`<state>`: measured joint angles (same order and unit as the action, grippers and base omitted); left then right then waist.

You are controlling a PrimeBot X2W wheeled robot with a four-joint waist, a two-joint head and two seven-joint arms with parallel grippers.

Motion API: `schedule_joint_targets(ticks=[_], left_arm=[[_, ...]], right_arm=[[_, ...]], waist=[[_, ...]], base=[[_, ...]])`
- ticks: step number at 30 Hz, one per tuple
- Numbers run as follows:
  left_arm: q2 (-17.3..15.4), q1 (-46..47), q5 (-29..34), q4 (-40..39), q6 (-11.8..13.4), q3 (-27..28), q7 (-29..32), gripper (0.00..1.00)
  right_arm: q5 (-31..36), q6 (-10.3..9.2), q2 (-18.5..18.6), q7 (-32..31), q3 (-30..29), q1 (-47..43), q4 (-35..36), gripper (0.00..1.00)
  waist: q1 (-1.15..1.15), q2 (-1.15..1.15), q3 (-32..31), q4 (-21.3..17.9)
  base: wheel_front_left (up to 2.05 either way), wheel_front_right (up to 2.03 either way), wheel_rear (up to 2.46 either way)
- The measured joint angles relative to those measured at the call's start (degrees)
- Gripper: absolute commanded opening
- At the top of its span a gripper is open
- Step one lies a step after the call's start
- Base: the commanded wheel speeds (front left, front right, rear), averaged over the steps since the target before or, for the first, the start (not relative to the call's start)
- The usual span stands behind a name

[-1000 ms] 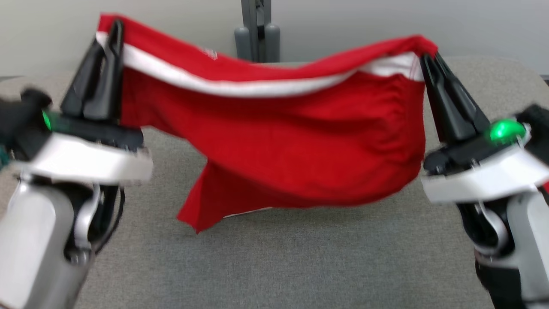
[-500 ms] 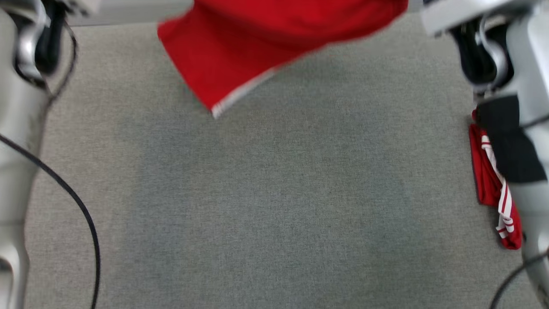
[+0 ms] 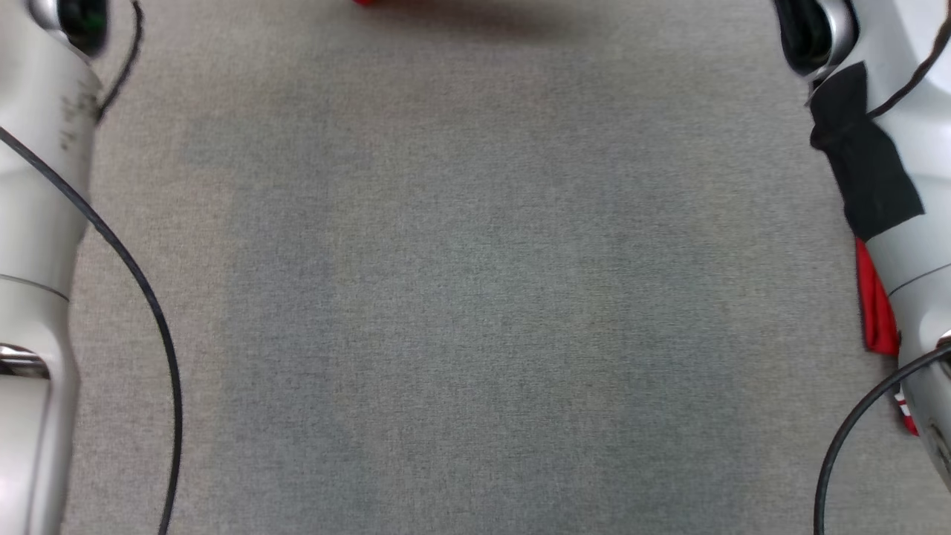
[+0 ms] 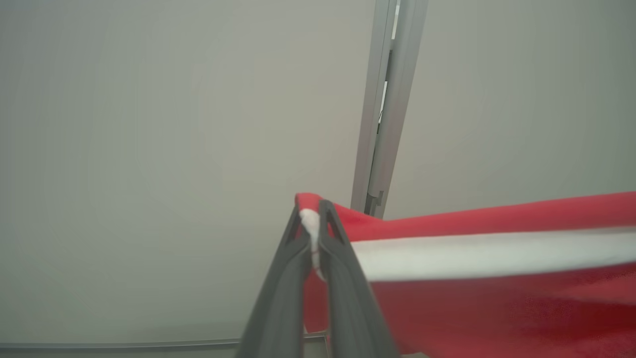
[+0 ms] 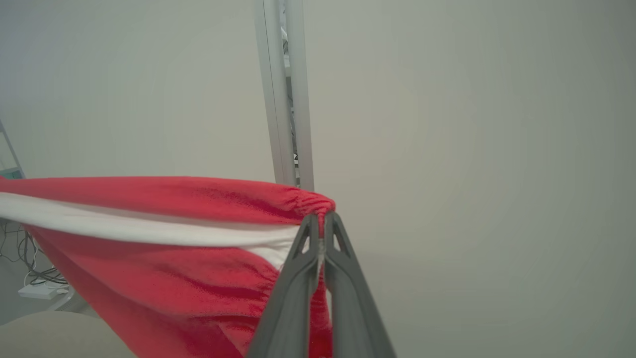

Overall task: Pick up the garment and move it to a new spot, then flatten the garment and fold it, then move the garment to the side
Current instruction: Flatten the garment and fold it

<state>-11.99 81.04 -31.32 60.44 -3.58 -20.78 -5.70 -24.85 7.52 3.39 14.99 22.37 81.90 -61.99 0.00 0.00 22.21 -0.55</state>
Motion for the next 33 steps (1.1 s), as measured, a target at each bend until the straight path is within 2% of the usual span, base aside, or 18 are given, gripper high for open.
schedule_joint_targets(ticks=[5,9,14,15,16,17,18,21,27,33], left_arm=[[2.8,-6.9,-1.1,4.4,-1.4,-0.5,-4.5,0.0],[5.1,-13.1,-2.1,4.3,-2.2,-0.5,-7.7,0.0],[6.2,-21.5,-2.9,0.7,-2.5,0.0,-9.1,0.0],[6.4,-26.4,-2.5,-2.4,-2.4,0.1,-9.1,0.0],[6.4,-26.4,-2.5,-2.4,-2.4,0.1,-9.1,0.0],[6.3,-31.1,-1.8,-6.6,-2.4,0.2,-9.2,0.0],[6.3,-31.1,-1.8,-6.6,-2.4,0.2,-9.2,0.0],[5.4,-39.2,-0.9,-12.9,-2.0,0.1,-9.2,0.0],[2.1,-56.1,-0.9,-28.3,1.8,-0.1,-7.0,0.0],[-1.9,-73.1,-3.0,-49.1,9.1,0.9,1.2,0.0]], right_arm=[[-2.6,-0.01,-0.3,0.0,6.1,-5.7,-0.3,0.0],[-7.5,-0.02,1.1,0.0,9.5,-12.3,3.4,0.0],[-11.0,-0.03,4.2,0.1,14.2,-21.1,9.8,0.0],[-13.0,-0.02,5.9,0.1,16.0,-26.2,14.2,0.0],[-13.0,-0.02,5.9,0.1,16.0,-26.2,14.2,0.0],[-14.5,-0.02,8.1,0.1,17.3,-30.8,18.3,0.0],[-14.5,-0.02,8.1,0.1,17.3,-30.8,18.3,0.0],[-16.6,-0.03,10.9,0.1,18.1,-38.6,24.2,0.0],[-19.0,-0.03,14.7,0.2,16.2,-52.5,32.8,0.0],[-19.5,-0.03,16.6,-0.9,13.5,-63.5,37.8,0.0]], waist=[[0.0,0.0,1.2,1.1],[0.0,0.0,1.0,1.6],[0.0,0.0,0.0,2.4],[0.0,0.0,-0.9,2.6],[0.0,0.0,-0.9,2.6],[0.0,0.0,-2.0,2.8],[0.0,0.0,-2.0,2.8],[0.0,0.0,-3.9,2.8],[0.0,0.0,-7.7,1.7],[0.0,0.0,-11.6,1.0]], base=[[0.0,0.0,0.0],[0.0,0.0,0.0],[0.0,0.0,0.0],[0.0,0.0,0.0],[0.0,0.0,0.0],[0.0,0.0,0.0],[0.0,0.0,0.0],[0.0,0.0,0.0],[0.0,0.0,0.0],[0.0,0.0,0.0]])
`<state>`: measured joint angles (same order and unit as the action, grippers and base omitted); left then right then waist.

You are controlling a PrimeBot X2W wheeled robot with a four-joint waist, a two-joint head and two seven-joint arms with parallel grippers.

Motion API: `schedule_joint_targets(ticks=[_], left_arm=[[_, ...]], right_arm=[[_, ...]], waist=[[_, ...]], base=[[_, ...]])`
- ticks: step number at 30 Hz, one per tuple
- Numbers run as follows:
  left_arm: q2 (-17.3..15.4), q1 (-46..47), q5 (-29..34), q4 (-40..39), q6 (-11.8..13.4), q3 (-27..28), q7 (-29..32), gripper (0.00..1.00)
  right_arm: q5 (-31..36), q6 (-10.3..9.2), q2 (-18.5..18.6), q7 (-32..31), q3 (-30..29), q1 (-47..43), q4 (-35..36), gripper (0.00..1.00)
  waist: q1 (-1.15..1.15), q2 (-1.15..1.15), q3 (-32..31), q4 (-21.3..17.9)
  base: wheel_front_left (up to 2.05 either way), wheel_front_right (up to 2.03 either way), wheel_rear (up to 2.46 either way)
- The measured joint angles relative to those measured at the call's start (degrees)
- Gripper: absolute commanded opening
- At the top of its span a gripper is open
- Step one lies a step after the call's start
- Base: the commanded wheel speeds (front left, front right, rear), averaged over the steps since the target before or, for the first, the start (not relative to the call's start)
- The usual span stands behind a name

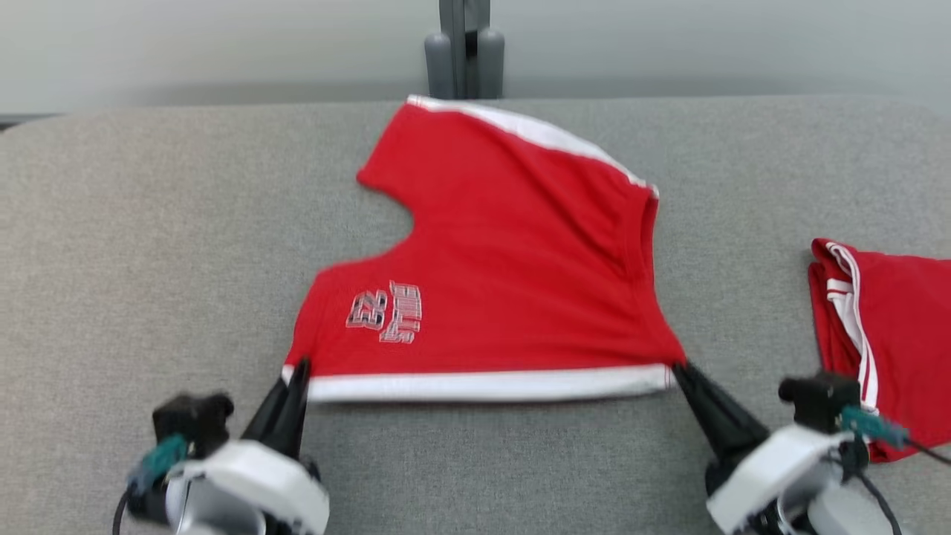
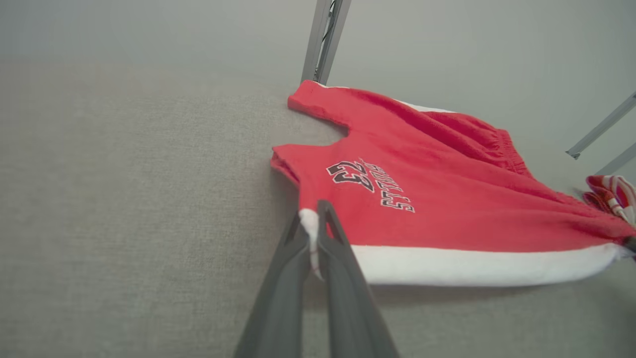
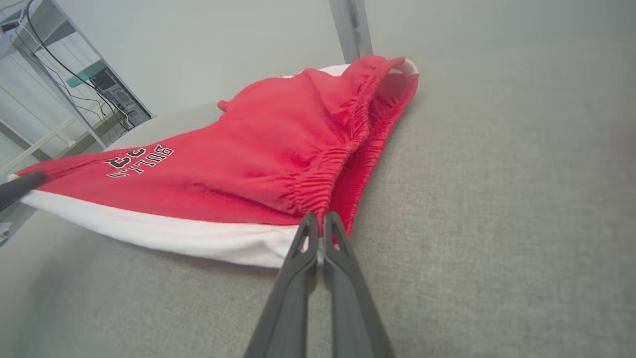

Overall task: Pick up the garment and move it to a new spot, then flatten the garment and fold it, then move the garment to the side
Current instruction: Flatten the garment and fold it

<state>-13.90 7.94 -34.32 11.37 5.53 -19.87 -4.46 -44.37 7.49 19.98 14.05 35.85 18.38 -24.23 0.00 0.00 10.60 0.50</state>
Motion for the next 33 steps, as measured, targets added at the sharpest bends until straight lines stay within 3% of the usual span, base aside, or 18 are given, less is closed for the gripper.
schedule_joint_targets(ticks=[4,8,16,20,25,33], left_arm=[[-2.8,-10.3,-0.1,-13.9,5.5,0.0,6.4,0.0],[-4.7,-17.3,-0.4,-24.1,9.4,-0.4,11.2,0.0],[-7.1,-23.2,-0.3,-33.6,13.2,-0.5,15.9,0.0],[-8.8,-22.2,0.1,-34.3,13.0,0.4,16.5,0.0],[-11.8,-15.0,1.9,-33.2,10.7,1.8,17.4,0.0],[-13.1,5.2,1.9,-22.4,3.3,1.6,19.5,0.0]], right_arm=[[0.1,0.01,0.5,-1.8,-3.7,-7.3,3.8,0.0],[1.9,0.01,-0.1,-3.8,-8.3,-14.1,8.7,0.0],[7.6,0.0,-4.9,-12.0,-18.5,-26.8,19.6,0.0],[10.4,0.0,-8.9,-15.3,-22.3,-28.5,24.4,0.0],[12.8,0.0,-14.2,-17.7,-25.0,-27.6,29.3,0.0],[13.8,0.0,-16.7,-15.8,-25.5,-18.4,28.7,0.0]], waist=[[0.0,0.0,-2.0,0.1],[0.0,0.0,-2.8,0.5],[0.0,0.0,-2.4,-0.1],[0.0,0.0,-1.5,-1.3],[0.0,0.0,0.4,-2.9],[0.0,0.0,5.7,-5.3]], base=[[0.0,0.0,0.0],[0.0,0.0,0.0],[0.0,0.0,0.0],[0.0,0.0,0.0],[0.0,0.0,0.0],[0.0,0.0,0.0]])
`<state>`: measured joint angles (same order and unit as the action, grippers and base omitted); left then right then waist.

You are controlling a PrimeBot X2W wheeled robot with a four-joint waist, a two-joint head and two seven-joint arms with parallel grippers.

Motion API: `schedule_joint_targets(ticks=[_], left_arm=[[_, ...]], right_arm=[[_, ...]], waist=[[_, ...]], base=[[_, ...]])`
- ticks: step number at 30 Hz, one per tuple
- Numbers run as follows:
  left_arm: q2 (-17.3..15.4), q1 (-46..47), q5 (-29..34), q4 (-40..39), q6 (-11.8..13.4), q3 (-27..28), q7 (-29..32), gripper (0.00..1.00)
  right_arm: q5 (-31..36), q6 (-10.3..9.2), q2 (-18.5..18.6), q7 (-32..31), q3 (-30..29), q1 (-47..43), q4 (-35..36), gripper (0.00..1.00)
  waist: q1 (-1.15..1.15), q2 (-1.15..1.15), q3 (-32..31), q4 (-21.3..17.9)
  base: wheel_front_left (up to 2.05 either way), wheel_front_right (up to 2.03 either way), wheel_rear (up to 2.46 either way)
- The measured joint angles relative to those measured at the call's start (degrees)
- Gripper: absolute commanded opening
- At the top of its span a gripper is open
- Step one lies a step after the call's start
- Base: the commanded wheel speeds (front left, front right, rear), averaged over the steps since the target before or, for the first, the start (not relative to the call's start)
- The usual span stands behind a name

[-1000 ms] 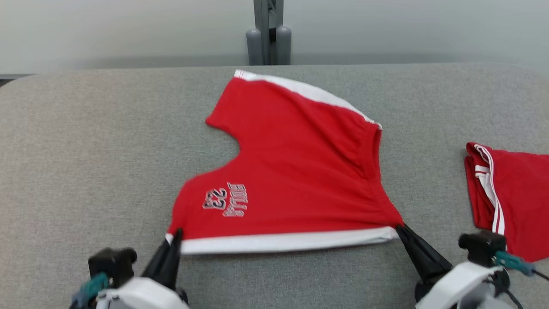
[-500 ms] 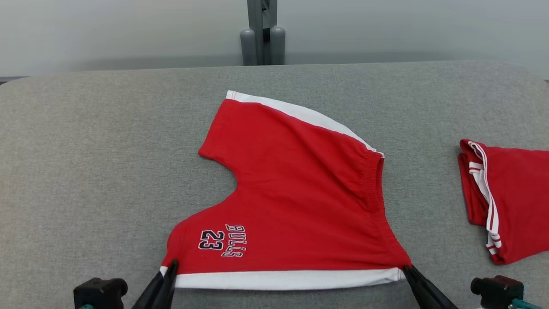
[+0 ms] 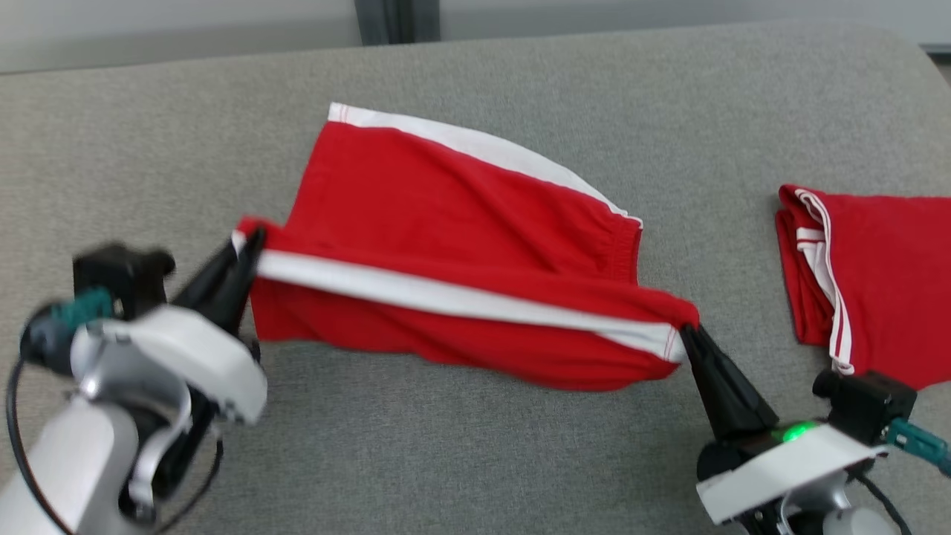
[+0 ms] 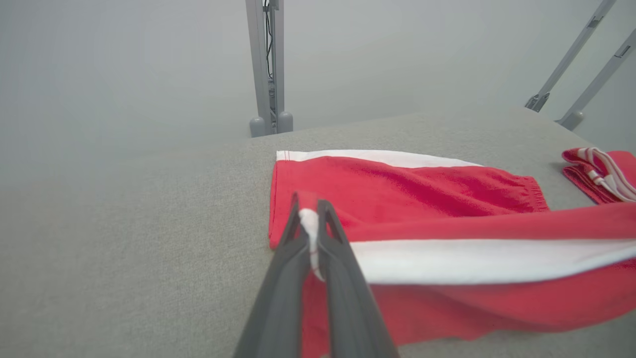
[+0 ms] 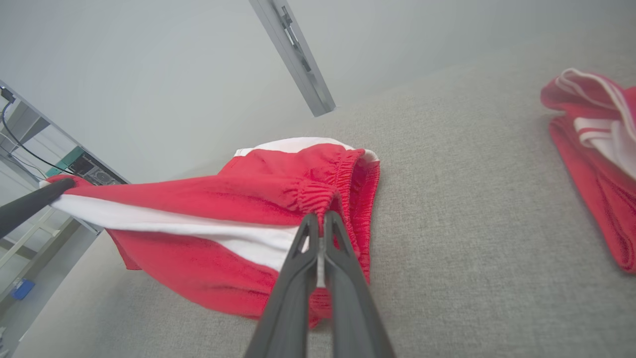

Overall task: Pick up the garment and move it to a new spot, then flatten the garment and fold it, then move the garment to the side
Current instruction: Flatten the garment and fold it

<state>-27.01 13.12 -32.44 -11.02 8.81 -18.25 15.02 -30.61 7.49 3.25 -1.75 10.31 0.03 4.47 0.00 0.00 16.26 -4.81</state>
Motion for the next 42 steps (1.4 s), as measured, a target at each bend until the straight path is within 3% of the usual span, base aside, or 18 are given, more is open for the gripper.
schedule_joint_targets(ticks=[10,16,20,31,32,33,34,35,42], left_arm=[[4.2,24.6,-1.3,23.6,-8.4,-2.6,1.2,0.0],[5.2,33.9,-1.3,37.0,-11.6,-2.9,-0.4,0.0],[5.5,39.8,-1.2,45.8,-13.4,-3.2,-1.6,0.0],[6.1,46.2,-2.1,58.9,-15.4,-4.4,-4.0,0.0],[6.2,46.4,-2.4,59.7,-15.6,-4.5,-4.4,0.31],[6.3,46.6,-2.4,60.3,-15.6,-4.8,-4.7,0.79],[6.4,46.8,-2.4,60.8,-15.8,-4.9,-5.1,1.0],[6.5,47.0,-2.4,61.0,-15.8,-5.1,-6.0,1.0],[6.7,46.5,-2.4,61.0,-15.9,-5.5,-12.7,1.0]], right_arm=[[-2.6,0.0,-0.4,7.3,4.4,14.9,-12.4,0.0],[-6.8,0.0,-0.5,11.7,9.3,23.5,-19.6,0.0],[-9.9,0.0,-0.5,14.3,13.0,29.2,-24.4,0.0],[-14.4,0.0,-0.6,16.5,18.4,35.6,-29.9,0.0],[-14.3,0.0,-0.5,16.5,18.6,36.1,-30.2,0.02],[-14.2,0.0,-0.5,16.6,18.8,36.4,-30.8,0.33],[-14.2,0.0,-0.6,16.7,18.8,36.4,-31.0,0.71],[-14.1,0.0,-0.6,16.7,18.7,36.4,-31.1,1.0],[-10.2,0.0,-0.6,16.7,14.9,34.3,-28.8,1.0]], waist=[[0.0,0.0,7.1,-2.1],[0.0,0.0,10.1,-4.2],[0.0,0.0,11.9,-6.6],[0.0,0.0,13.9,-10.0],[0.0,0.0,13.9,-10.1],[0.0,0.0,13.9,-10.1],[0.0,0.0,13.9,-10.1],[0.0,0.0,13.8,-10.0],[0.0,0.0,12.7,-8.9]], base=[[0.0,0.0,0.0],[0.0,0.0,0.0],[0.0,0.0,0.0],[0.0,0.0,0.0],[0.0,0.0,0.0],[0.0,0.0,0.0],[0.0,0.0,0.0],[0.0,0.0,0.0],[0.0,0.0,0.0]])
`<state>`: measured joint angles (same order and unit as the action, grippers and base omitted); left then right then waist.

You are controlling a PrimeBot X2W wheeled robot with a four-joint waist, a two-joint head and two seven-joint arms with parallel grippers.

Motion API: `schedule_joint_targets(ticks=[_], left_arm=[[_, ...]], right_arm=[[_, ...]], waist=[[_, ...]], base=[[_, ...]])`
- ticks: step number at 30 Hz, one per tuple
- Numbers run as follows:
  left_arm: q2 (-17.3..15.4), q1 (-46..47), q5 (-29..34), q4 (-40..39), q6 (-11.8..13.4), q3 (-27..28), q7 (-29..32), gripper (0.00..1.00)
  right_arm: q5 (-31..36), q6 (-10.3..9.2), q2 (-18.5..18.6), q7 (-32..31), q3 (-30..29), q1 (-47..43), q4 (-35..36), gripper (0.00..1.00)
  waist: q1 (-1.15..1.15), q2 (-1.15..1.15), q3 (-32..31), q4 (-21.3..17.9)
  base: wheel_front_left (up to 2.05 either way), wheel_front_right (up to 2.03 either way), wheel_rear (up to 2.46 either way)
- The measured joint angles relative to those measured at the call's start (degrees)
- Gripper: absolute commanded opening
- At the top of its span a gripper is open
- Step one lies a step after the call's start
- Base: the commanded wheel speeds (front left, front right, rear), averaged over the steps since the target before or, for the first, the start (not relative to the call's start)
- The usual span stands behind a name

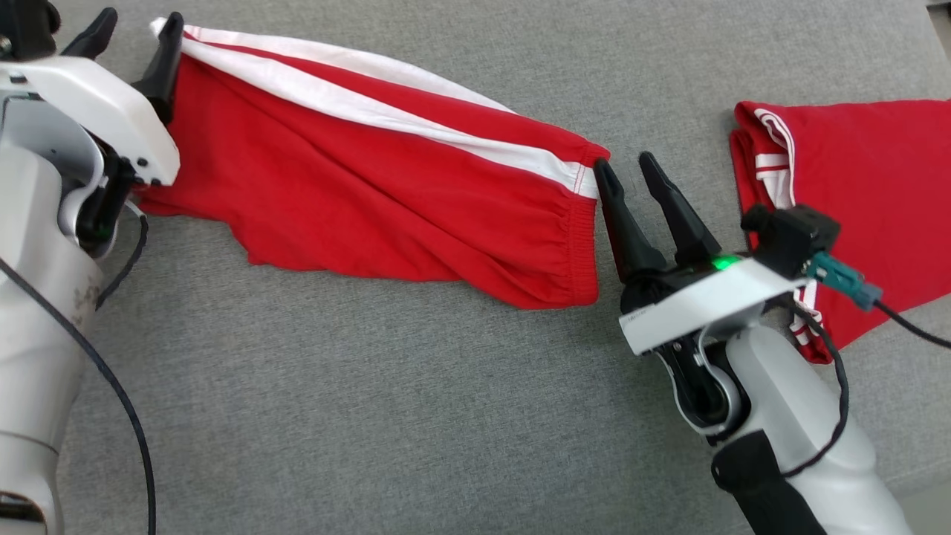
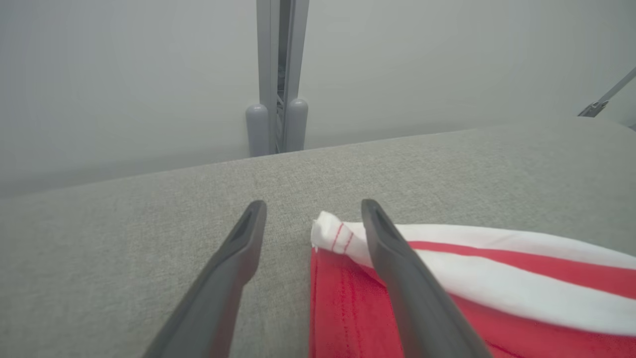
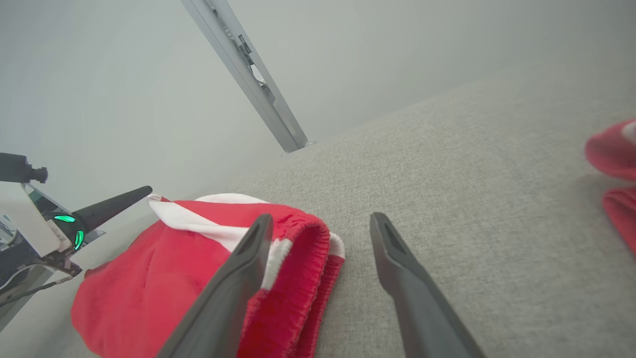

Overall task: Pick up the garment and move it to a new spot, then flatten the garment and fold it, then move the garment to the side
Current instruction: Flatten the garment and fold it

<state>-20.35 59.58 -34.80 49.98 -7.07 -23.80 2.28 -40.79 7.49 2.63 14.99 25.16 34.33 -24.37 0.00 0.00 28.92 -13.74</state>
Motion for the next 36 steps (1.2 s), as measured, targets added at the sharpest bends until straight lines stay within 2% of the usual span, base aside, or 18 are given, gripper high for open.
schedule_joint_targets(ticks=[3,9,18,22,26,36], left_arm=[[0.0,-2.7,0.5,-1.6,1.4,0.2,-4.3,1.0],[-0.5,-10.6,1.4,-9.7,7.1,1.6,-12.3,1.0],[-1.8,-25.9,3.7,-30.8,17.2,3.2,-16.0,1.0],[-1.0,-32.6,4.1,-37.7,20.3,4.6,-16.6,1.0],[-0.2,-38.1,4.4,-40.5,21.5,5.6,-17.0,1.0],[1.9,-45.9,8.7,-42.0,22.0,5.1,-17.2,1.0]], right_arm=[[3.7,0.0,0.0,0.0,-2.7,-3.4,2.5,1.0],[12.3,0.0,0.5,0.0,-8.8,-9.7,9.4,1.0],[24.2,0.0,0.4,0.1,-16.1,-15.7,15.5,1.0],[27.2,0.0,0.3,0.2,-19.1,-17.3,16.3,1.0],[28.9,0.0,0.3,0.2,-21.2,-18.6,16.3,1.0],[30.8,0.0,0.2,0.1,-24.1,-23.5,14.4,1.0]], waist=[[0.0,0.0,-1.0,0.8],[0.0,0.0,-2.8,2.8],[0.0,0.0,-5.4,6.6],[0.0,0.0,-7.0,7.9],[0.0,0.0,-9.0,8.7],[0.0,0.0,-13.8,10.4]], base=[[0.0,0.0,0.0],[0.0,0.0,0.0],[0.0,0.0,0.0],[0.0,0.0,0.0],[0.0,0.0,0.0],[0.0,0.0,0.0]])
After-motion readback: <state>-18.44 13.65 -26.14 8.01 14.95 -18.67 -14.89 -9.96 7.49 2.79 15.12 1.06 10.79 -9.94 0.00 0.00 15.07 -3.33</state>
